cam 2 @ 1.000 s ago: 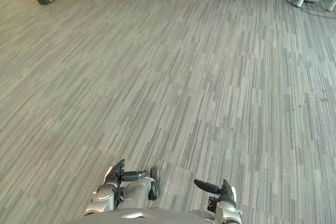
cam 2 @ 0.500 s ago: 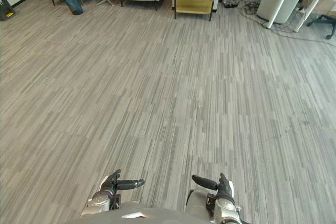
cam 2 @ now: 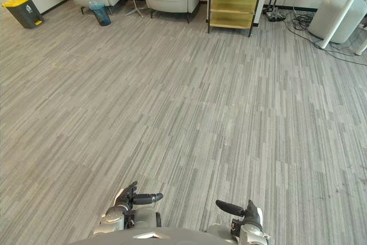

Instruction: Pick up cushions and gather them together orderly.

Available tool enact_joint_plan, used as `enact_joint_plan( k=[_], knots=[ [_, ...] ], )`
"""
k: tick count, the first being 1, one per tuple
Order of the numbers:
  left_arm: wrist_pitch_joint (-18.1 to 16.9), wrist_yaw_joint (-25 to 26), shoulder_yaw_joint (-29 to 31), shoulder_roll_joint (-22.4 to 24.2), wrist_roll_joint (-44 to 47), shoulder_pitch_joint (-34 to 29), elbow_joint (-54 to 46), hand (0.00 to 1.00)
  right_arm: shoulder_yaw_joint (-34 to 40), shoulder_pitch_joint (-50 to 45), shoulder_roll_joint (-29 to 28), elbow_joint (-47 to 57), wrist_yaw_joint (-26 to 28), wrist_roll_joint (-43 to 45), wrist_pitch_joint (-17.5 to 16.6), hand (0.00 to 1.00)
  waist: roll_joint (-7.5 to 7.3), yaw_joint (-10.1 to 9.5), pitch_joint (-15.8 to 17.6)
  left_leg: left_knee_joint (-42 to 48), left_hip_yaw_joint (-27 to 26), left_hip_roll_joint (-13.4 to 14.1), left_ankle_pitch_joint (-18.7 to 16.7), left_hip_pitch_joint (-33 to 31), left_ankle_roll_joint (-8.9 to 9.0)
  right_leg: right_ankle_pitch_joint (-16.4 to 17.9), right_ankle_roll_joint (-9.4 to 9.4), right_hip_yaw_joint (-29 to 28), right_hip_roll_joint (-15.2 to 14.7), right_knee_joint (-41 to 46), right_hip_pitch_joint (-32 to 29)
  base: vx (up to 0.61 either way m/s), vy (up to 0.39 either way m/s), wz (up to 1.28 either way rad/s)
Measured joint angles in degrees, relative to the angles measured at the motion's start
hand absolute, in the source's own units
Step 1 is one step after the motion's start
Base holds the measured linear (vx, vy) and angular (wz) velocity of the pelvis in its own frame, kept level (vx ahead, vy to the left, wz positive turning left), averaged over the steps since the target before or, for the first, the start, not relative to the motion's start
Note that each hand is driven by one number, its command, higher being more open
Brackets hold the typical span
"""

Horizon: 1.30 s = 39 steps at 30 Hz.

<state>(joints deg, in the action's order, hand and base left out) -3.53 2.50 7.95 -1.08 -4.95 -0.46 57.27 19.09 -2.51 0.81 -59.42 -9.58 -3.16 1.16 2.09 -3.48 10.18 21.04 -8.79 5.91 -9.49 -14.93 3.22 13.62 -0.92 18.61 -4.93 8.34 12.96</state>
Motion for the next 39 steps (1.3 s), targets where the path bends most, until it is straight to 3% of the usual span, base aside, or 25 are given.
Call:
enact_joint_plan(
  k=[1, 2, 3, 4, 5, 6, 8, 9, 11, 14, 15, 18, 20, 21, 22, 23, 26, 27, 29, 31, 32, 35, 37, 38, 39],
  knots=[
    [0.0, 0.0, 0.0, 0.1, 0.0, 0.1, -0.1, 1.0, 0.0, -0.1, 0.0, 0.0, -0.1, 0.0, 0.0, 1.0, -0.13, -0.04, 0.1, -1.6, 0.0, -0.3, 0.8, -0.1, -0.03, 0.2, -0.2, 0.0, -0.2, 0.0, 0.3, 0.57, 0.207, -0.13],
    [-0.1, 0.3, 0.0, 0.3, 0.1, 0.1, -0.6, 1.0, -0.2, -1.0, -0.1, 0.2, -0.6, 1.0, 0.0, 1.0, -0.16, -0.95, 0.1, -10.2, 0.1, -1.5, 7.6, -0.6, 0.04, 1.7, -2.56, -0.5, -1.1, -0.2, 2.6, 0.4, 0.171, -0.18],
    [-0.2, 0.5, 0.0, 0.3, 0.4, 0.0, -0.8, 1.0, -0.4, -1.2, 0.0, 0.1, -0.6, 1.0, 0.0, 1.0, -0.16, -1.27, 0.1, -9.8, 0.2, -1.5, 10.5, -0.4, -0.41, 2.3, -3.11, -0.9, -1.1, -0.2, 3.4, 0.63, 0.262, -0.26],
    [-0.2, 0.8, -0.1, 0.1, 0.4, -0.1, -0.8, 1.0, -1.3, -1.2, -0.1, -0.1, -0.7, 1.0, 0.0, 1.0, -0.81, -1.59, -0.3, -9.6, 0.5, -2.0, 15.9, 0.4, -2.61, 2.7, -3.59, -2.1, -1.8, -0.3, 4.8, 0.54, 0.234, -0.07],
    [-0.1, 0.8, -0.4, -1.1, 0.4, 0.3, -0.8, 1.0, -2.2, -1.0, -1.2, -0.2, -0.7, 1.0, 0.0, 1.0, -3.21, -1.43, -0.7, -9.5, 0.1, -3.9, 14.3, 0.5, -2.87, 2.0, -3.14, -3.0, -3.6, 0.2, 4.8, 0.63, 0.256, 0.03],
    [-0.1, 0.7, -0.4, -1.6, 0.4, 0.4, -0.8, 1.0, -2.4, -1.0, -1.7, -0.2, -0.6, 1.0, 0.0, 1.0, -4.21, -1.41, -0.8, -8.8, 0.0, -4.5, 13.4, 0.4, -3.28, 1.4, -3.06, -3.7, -4.4, 0.7, 4.5, 0.49, 0.208, 0.2],
    [0.2, 0.7, -0.2, -2.4, 0.7, 0.6, -0.7, 1.0, -2.3, -1.0, -3.0, -0.4, -0.4, 0.9, 0.1, 1.0, -6.05, -1.82, -1.4, -3.0, -0.2, -6.0, 8.7, -0.2, -4.83, -1.0, -4.91, -8.0, -6.6, 5.5, 3.8, 0.46, 0.212, 0.14],
    [0.3, 0.7, -0.2, -2.4, 0.7, 0.6, -0.7, 1.0, -2.3, -1.1, -3.0, -0.6, -0.3, 0.9, 0.1, 1.0, -6.17, -2.1, -1.7, -1.7, -0.7, -6.4, 6.9, 0.6, -5.24, -1.7, -5.93, -9.7, -7.3, 10.1, 2.5, 0.55, 0.278, -0.12],
    [0.5, 0.6, -0.8, -2.8, 0.7, 0.7, 1.5, 1.0, -2.3, -0.6, -2.1, -0.5, 0.8, -0.9, -0.2, 1.0, -5.89, -1.66, -1.9, -4.5, -1.6, -8.0, 2.7, 7.7, -6.02, -9.2, -8.33, -11.6, -11.9, 37.5, -8.9, 0.49, 0.236, -0.2],
    [0.7, 0.7, -2.3, -3.2, 0.9, 0.5, 3.1, 1.0, -2.1, -0.6, -1.1, 0.1, 0.8, -1.1, -0.3, 1.0, -4.8, -0.85, -1.4, -8.7, -1.4, -8.3, 2.2, 15.1, -6.13, -3.8, -5.05, -7.3, -13.8, 47.7, -15.1, 0.38, 0.119, -0.01],
    [0.6, 0.7, -3.6, -3.2, 0.9, 0.1, 3.2, 1.0, -2.3, -0.5, -0.4, 0.2, 0.8, -1.2, -0.7, 1.0, -4.13, -0.44, -1.3, -11.6, -1.2, -7.8, 2.2, 19.4, -6.13, -0.8, -3.3, -3.4, -13.4, 46.0, -18.4, 0.37, 0.049, 0.06],
    [0.5, 0.7, -4.8, -3.2, 0.9, 0.0, 3.8, 1.0, -2.2, 0.1, -0.5, 0.5, 0.8, -1.1, -1.4, 1.0, -3.82, 0.68, -1.4, -13.5, 0.0, -6.6, 2.2, 22.5, -6.08, 0.9, -1.79, -0.2, -10.2, 33.5, -23.2, 0.32, -0.049, 0.22],
    [0.5, 0.8, -4.8, -3.0, 1.0, 0.1, 4.3, 1.0, -2.1, 1.3, -0.4, 0.4, 0.8, -1.1, -1.5, 1.0, -3.29, 1.14, -0.8, -14.9, 0.8, -4.8, 0.3, 24.1, -3.75, -2.8, -2.43, -1.6, -5.5, 16.5, -26.3, 0.37, -0.185, 0.24],
    [0.5, 0.8, -4.8, -3.1, 1.0, 0.2, 4.4, 1.0, -2.0, 1.6, -0.5, 0.2, 0.9, -1.0, -1.5, 1.0, -3.38, 1.18, -0.6, -15.0, 1.0, -4.7, 0.0, 24.3, -3.25, -5.9, -2.1, -2.5, -5.0, 14.3, -26.6, 0.38, -0.228, 0.26],
    [0.4, 0.9, -4.5, -2.6, 1.0, 0.6, 5.0, 1.0, -1.0, 2.2, 0.2, -1.1, 0.8, -1.0, -1.3, 1.0, -2.19, 0.87, -0.6, -15.5, 3.5, -3.1, -0.4, 25.8, -2.4, -11.5, 1.18, -3.9, -1.5, 11.1, -24.5, 0.45, -0.281, 0.19],
    [0.3, 0.9, -4.5, -2.5, 1.0, 0.6, 5.0, 1.0, -1.0, 2.2, 0.2, -1.2, 0.8, -1.1, -1.4, 1.0, -2.02, 0.69, -0.6, -15.5, 3.6, -3.0, -0.4, 25.8, -2.41, -11.2, 1.44, -4.0, -1.4, 11.4, -24.5, 0.39, -0.236, 0.05],
    [0.4, 0.7, -4.3, -1.1, 0.4, 0.8, 5.5, 1.0, 1.3, 3.1, 1.0, -1.6, 0.8, -1.1, -1.2, 1.0, -0.63, 1.15, -0.4, -14.7, 3.9, -2.1, -0.3, 27.0, -2.24, -4.9, 2.43, -4.0, -1.0, 16.9, -25.3, 0.34, -0.244, -0.04],
    [0.4, 0.7, -4.3, -1.1, 0.0, 0.8, 5.8, 1.0, 1.5, 2.9, 1.1, -1.6, 0.8, -1.1, -1.3, 1.0, -0.39, 1.47, -0.6, -11.7, 5.1, -1.3, -0.8, 26.6, -1.39, -3.2, 2.41, -3.1, -0.7, 16.9, -23.9, 0.42, -0.31, 0.34],
    [0.5, 0.1, -4.1, -0.9, -0.3, 0.7, 5.1, 1.0, 2.1, 2.0, 1.0, -1.7, 0.8, -1.2, -1.1, 1.0, 0.15, 1.81, -0.6, 7.3, 8.3, 1.9, -2.4, 19.6, 3.71, -1.6, 3.15, -0.4, 1.5, 13.1, -18.0, 0.34, -0.239, 0.53],
    [0.5, -0.4, -2.0, -0.7, -0.3, 0.0, 3.0, 1.0, 0.1, 0.9, 1.3, -0.7, 0.6, -1.1, -1.1, 1.0, 0.84, 1.49, -0.5, 26.4, 9.1, 4.7, -1.2, 11.4, 5.79, -0.9, 4.16, 0.8, 3.8, 9.7, -13.0, 0.35, -0.183, 0.26],
    [0.5, -0.3, -1.9, -0.4, -0.3, -0.2, 1.4, 1.0, -1.1, 0.5, 1.2, -0.4, 0.6, -0.9, -1.1, 1.0, 0.64, 0.83, -0.3, 34.0, 7.9, 5.3, -2.2, 7.2, 4.75, -0.5, 4.44, 1.0, 4.5, 7.8, -9.6, 0.38, -0.143, 0.02],
    [0.3, -0.4, -2.1, -0.6, -0.6, -0.3, 0.1, 1.0, -1.2, 0.2, 0.7, -0.5, 0.5, -0.5, -0.7, 1.0, -0.09, 0.5, -0.2, 32.2, 4.1, 4.7, -4.4, 2.8, 2.45, -0.6, 4.01, 0.6, 4.3, 4.3, -5.0, 0.29, -0.031, -0.14],
    [0.4, -0.4, -2.2, -0.6, -0.6, 0.3, -0.2, 1.0, -0.8, 0.1, 0.2, -0.3, 0.2, 0.1, -0.1, 1.0, -0.47, 0.36, 0.0, 14.9, 3.0, 0.9, -4.9, 1.0, 1.31, -0.5, 2.86, -0.5, 2.6, 2.0, -1.7, 0.49, 0.096, -0.28],
    [0.4, -0.4, -2.2, -0.6, -0.6, 0.3, -0.1, 1.0, -0.6, 0.1, 0.1, -0.3, 0.2, 0.2, 0.0, 1.0, -0.56, 0.35, 0.1, 12.4, 3.3, 0.4, -4.5, 1.0, 0.93, -0.4, 2.68, -0.6, 2.2, 2.1, -1.5, 0.39, 0.136, -0.21],
    [0.3, -0.3, -2.3, -0.6, -0.6, 0.4, -0.2, 1.0, 0.0, -0.4, -0.4, 0.2, 0.1, 0.5, 0.0, 1.0, -0.92, 0.23, 0.3, 1.6, 4.2, -2.0, -0.3, 0.9, -0.04, 0.4, 1.36, -1.3, 0.9, 2.1, -0.3, 0.32, 0.154, -0.25]
  ],
)
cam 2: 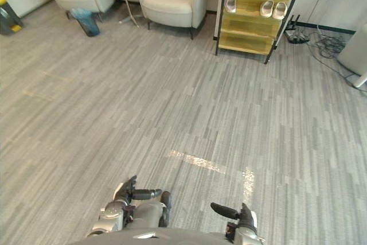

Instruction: Pick up cushions and gather them together orderly.

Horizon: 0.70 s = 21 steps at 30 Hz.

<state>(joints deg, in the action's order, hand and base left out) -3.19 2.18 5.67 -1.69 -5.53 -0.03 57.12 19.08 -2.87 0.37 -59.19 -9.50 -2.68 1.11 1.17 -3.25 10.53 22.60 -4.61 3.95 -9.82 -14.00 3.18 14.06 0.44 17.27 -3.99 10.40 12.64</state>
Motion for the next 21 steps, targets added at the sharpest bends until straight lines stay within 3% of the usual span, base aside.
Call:
enact_joint_plan(
  k=[1, 2, 3, 4, 5, 7, 9, 11, 12, 13, 14, 15, 16, 18, 21],
  knots=[
    [0.0, 0.2, 0.0, 0.2, 0.3, 0.0, 0.0, 1.0, -0.1, -0.6, 0.1, 0.4, 0.0, 0.0, 0.0, 1.0, 0.35, -0.65, -0.1, -7.0, 1.6, -0.9, 6.2, 0.1, -0.08, 1.2, -1.52, -1.3, -0.3, 0.0, 0.9, 0.41, 0.206, -0.34],
    [0.0, 0.4, 0.1, 0.4, 0.5, -0.1, 0.1, 1.0, -0.3, -0.8, 0.1, 0.5, 0.0, 0.0, 0.0, 1.0, 0.61, -1.17, -0.3, -7.6, 2.1, -0.9, 9.7, 0.4, 0.42, 1.9, -2.22, -2.1, -0.2, 0.0, 1.4, 0.48, 0.234, -0.38],
    [-0.1, 0.6, 0.1, -0.4, 0.6, 0.5, 0.2, 1.0, -1.9, -0.8, -0.1, 0.1, -0.1, 0.0, 0.1, 1.0, -1.1, -1.73, -0.4, -8.1, 1.6, -2.8, 11.2, 1.7, -0.71, 2.5, -2.85, -4.3, -1.8, -0.1, 2.2, 0.46, 0.212, -0.24],
    [-0.1, 0.6, 0.1, -1.1, 0.5, 0.9, 0.3, 1.0, -2.6, -0.6, -1.0, -0.1, 0.2, -0.1, 0.0, 1.0, -2.68, -1.84, -0.5, -7.9, 0.9, -3.7, 9.8, 1.9, -1.57, 2.1, -2.58, -6.4, -2.9, 0.5, 1.8, 0.93, 0.458, -1.06],
    [0.1, 0.3, 0.2, -1.7, 0.7, -0.7, 1.1, 1.0, -2.4, 0.0, -1.9, -0.3, 0.9, -3.6, 0.0, 1.0, -3.6, -2.91, -2.9, -6.8, -4.9, -5.8, 3.6, 8.2, -4.99, -1.1, -6.55, -12.8, -8.3, 16.9, -3.7, 0.89, 0.437, -1.0],
    [0.0, 0.4, -0.2, -1.7, 1.0, -0.9, 2.0, 1.0, -2.2, -0.1, -1.2, -0.8, 1.4, -4.0, 0.1, 1.0, -3.09, -2.79, -3.4, -8.1, -5.0, -5.8, 3.3, 11.2, -5.64, -2.1, -6.69, -12.7, -9.2, 25.1, -6.7, 0.56, 0.233, -0.47],
    [-0.1, 0.4, -0.3, -1.8, 1.0, -1.2, 2.2, 1.0, -2.2, -0.1, -0.9, -1.8, 1.5, -4.0, 0.1, 1.0, -2.78, -2.81, -3.7, -8.1, -3.9, -5.8, 3.3, 13.4, -5.65, -1.1, -7.26, -11.6, -9.0, 25.2, -8.4, 0.18, -0.001, 0.11],
    [0.1, 0.4, -0.7, -1.6, 1.1, -1.2, 2.8, 1.0, -2.2, -0.6, -0.3, -2.4, 1.7, -4.0, 0.0, 1.0, -2.32, -2.4, -4.9, -9.6, -1.8, -5.3, 2.6, 15.0, -6.15, -0.1, -6.43, -9.4, -9.0, 27.4, -8.9, 0.11, -0.074, -0.06],
    [0.2, 0.5, -0.7, -1.4, 1.2, -0.5, 3.4, 1.0, -2.1, 0.4, 0.6, -3.1, 2.0, -4.1, -0.2, 1.0, -0.9, -2.62, -4.2, -12.3, -0.1, -4.0, 0.8, 17.3, -4.62, 3.3, -5.62, -8.5, -8.0, 27.7, -10.5, 0.07, -0.144, -0.3],
    [0.2, 0.6, -1.3, -1.2, 1.1, 0.0, 5.6, 1.0, -2.0, 0.4, 1.8, -2.8, 2.3, -4.0, 0.0, 1.0, 0.99, -2.06, -4.1, -12.5, 0.2, -1.7, 0.8, 17.6, -3.69, 5.1, -4.14, -9.0, -5.2, 23.7, -11.8, 0.0, -0.133, -0.23],
    [0.2, 0.6, -1.7, -1.2, 1.2, 0.3, 6.6, 1.0, -1.9, 0.3, 2.2, -2.6, 2.2, -3.6, 0.0, 1.0, 1.28, -1.81, -4.3, -12.5, 0.7, -0.5, 0.9, 17.7, -3.05, 5.3, -4.02, -9.4, -3.8, 19.3, -12.2, -0.04, -0.139, 0.13],
    [0.1, 0.3, -3.1, -3.0, 1.2, 0.8, 6.9, 1.0, -0.5, -0.1, 1.9, -2.4, 1.6, -3.4, -0.2, 1.0, -0.52, -1.44, -3.7, -12.7, 3.7, -3.2, 0.9, 17.5, -1.84, 0.1, -5.38, -10.0, -5.0, 10.6, -12.9, -0.02, -0.14, 0.47],
    [0.2, 0.4, -3.1, -2.4, 1.1, 1.1, 7.4, 1.0, 2.2, 0.1, 2.1, -3.0, 1.5, -2.4, -0.2, 1.0, -1.01, -0.21, -2.9, -12.8, 5.4, -2.3, 1.5, 18.6, -0.24, 0.9, -5.17, -8.6, -4.7, 11.8, -11.5, 0.05, -0.258, 0.58],
    [0.0, 0.4, -2.8, -1.6, 1.2, 0.3, 7.1, 1.0, 2.8, -1.0, 3.0, -3.6, 1.1, -2.5, 0.0, 1.0, -0.63, -0.22, -4.4, -14.4, 6.8, -1.3, 2.3, 18.9, -0.17, 1.1, -4.78, -8.1, -3.5, 10.6, -11.3, 0.12, -0.342, 0.32],
    [0.2, 0.4, -2.5, -0.5, 1.1, -0.2, 6.9, 1.0, 4.4, -2.0, 4.3, -5.5, 0.8, -2.8, 0.4, 1.0, 1.16, -0.18, -5.0, -18.2, 8.9, 1.9, 3.5, 19.5, 1.73, 0.0, -2.41, -7.3, 0.5, 6.3, -9.9, 0.09, -0.273, 0.01]
  ],
)
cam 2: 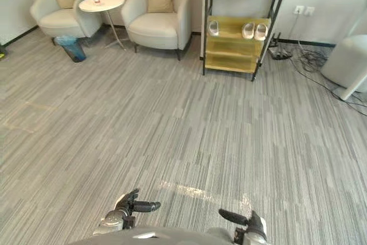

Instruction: Pick up cushions and gather them together orderly.

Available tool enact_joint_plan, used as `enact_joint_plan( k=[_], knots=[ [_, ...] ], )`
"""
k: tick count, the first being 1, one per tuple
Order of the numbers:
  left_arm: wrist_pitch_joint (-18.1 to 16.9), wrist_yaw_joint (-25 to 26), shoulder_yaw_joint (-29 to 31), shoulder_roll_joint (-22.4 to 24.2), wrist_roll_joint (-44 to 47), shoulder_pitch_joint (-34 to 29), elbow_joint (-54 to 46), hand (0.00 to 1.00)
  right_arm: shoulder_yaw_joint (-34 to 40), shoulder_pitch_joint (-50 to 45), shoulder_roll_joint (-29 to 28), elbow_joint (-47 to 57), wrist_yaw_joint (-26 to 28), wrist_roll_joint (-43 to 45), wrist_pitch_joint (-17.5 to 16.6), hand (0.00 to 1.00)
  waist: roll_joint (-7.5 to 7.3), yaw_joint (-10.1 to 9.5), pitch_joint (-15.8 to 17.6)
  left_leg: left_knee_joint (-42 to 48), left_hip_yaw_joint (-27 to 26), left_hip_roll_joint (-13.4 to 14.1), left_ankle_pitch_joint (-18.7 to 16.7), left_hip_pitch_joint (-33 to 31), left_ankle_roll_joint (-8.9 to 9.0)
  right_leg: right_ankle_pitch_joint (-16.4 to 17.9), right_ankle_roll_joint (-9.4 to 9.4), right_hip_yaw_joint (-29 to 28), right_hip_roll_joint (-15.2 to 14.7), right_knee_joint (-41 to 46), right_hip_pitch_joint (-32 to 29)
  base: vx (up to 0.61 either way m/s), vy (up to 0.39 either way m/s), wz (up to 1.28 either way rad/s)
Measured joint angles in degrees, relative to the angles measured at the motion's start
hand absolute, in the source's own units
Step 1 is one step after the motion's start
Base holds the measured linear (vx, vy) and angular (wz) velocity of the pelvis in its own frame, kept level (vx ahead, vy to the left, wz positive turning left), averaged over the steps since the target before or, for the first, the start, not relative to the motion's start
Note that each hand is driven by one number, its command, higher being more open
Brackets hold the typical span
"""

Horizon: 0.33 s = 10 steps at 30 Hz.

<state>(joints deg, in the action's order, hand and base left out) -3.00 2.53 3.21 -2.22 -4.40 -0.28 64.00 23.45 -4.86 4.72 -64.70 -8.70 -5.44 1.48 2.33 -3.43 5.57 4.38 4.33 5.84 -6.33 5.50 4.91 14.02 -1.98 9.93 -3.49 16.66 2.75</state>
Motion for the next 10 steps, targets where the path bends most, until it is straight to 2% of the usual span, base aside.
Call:
enact_joint_plan(
  k=[4, 10],
  knots=[
    [0.0, -0.1, -0.3, -0.1, -0.2, -0.2, 0.0, 1.0, 0.3, -2.4, -0.1, -0.3, 0.0, 0.0, 0.5, 1.0, 0.03, 0.36, -0.1, -0.8, 1.2, 0.5, 0.0, 1.5, -0.02, -0.2, 0.27, 0.0, 1.1, -2.3, 2.1, 0.06, -0.078, -0.04],
    [0.0, -0.2, -1.4, -0.4, -0.2, -0.4, 0.0, 1.0, 0.3, -2.9, 0.0, -0.3, 0.0, 0.0, 0.5, 1.0, 0.15, 0.68, -0.3, -0.8, 1.2, -0.6, 0.0, 1.4, -0.04, -1.9, -0.3, -1.1, 0.4, -6.4, 3.5, 0.03, 0.054, -0.09]
  ],
)
